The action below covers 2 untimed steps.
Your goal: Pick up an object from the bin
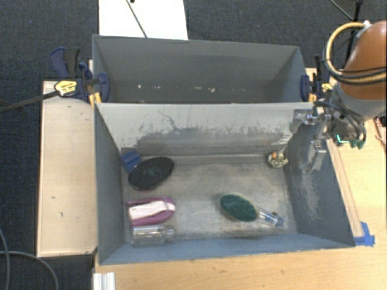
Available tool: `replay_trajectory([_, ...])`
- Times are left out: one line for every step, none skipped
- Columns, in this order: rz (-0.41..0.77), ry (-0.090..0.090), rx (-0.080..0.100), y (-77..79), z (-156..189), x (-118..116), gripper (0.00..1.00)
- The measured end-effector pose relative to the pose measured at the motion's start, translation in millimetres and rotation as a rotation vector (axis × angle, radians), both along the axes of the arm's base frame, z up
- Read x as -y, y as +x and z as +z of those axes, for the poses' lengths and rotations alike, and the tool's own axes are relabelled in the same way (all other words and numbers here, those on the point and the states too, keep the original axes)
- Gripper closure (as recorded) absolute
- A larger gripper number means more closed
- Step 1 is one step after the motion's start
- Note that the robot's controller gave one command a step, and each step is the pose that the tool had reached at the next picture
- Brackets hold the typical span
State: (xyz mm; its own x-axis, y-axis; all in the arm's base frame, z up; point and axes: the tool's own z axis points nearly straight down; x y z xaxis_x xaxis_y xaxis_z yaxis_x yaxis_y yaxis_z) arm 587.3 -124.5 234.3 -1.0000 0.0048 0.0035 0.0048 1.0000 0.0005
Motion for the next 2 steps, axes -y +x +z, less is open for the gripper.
replay_trajectory([0.255,0.003,-0.001,-55.6,-134,-52,0.0])
replay_trajectory([0.274,0.003,0.005,-100.8,-160,-101,0.0])
